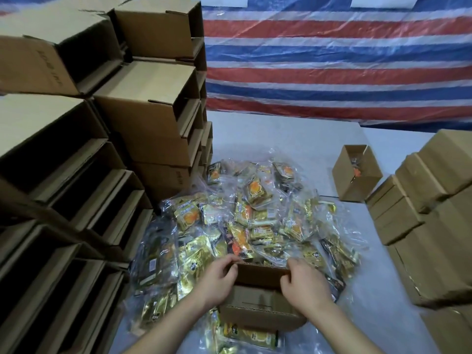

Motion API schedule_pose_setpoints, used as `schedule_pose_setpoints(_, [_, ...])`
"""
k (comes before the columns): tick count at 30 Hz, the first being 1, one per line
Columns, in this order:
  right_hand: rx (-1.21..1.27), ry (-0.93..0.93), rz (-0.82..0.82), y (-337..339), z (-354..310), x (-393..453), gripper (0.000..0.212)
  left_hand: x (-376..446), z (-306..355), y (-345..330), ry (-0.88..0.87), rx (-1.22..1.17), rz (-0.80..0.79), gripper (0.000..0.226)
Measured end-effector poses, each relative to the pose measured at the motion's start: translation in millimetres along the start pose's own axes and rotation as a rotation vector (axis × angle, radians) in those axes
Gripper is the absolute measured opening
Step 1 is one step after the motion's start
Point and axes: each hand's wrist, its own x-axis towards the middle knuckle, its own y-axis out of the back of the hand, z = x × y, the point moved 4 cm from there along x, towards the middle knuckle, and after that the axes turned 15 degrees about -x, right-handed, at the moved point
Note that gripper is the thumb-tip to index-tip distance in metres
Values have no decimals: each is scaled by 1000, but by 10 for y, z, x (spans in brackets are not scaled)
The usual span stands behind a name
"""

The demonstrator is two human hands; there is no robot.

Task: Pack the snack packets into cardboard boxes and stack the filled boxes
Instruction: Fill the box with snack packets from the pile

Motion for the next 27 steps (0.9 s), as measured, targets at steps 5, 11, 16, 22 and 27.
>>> schedule_pose_setpoints(5, [-27, 56, 62, 73, -44, 11, 17, 31, -27, 5, 2, -25, -6, 24])
schedule_pose_setpoints(11, [-27, 107, 55, 52, -106, -12, 19, 83, -78, -5, -17, -26, -28, 18])
schedule_pose_setpoints(16, [14, 113, 54, 90, -98, -18, 20, 174, 50, 31, -29, -40, 0, 20])
schedule_pose_setpoints(22, [42, 140, 67, 127, -53, -21, 27, 843, 586, 44, -105, 31, 148, 20])
schedule_pose_setpoints(27, [15, 173, 4, 87, -11, -17, 40, 1599, 916, -165, -21, 209, 101, 58])
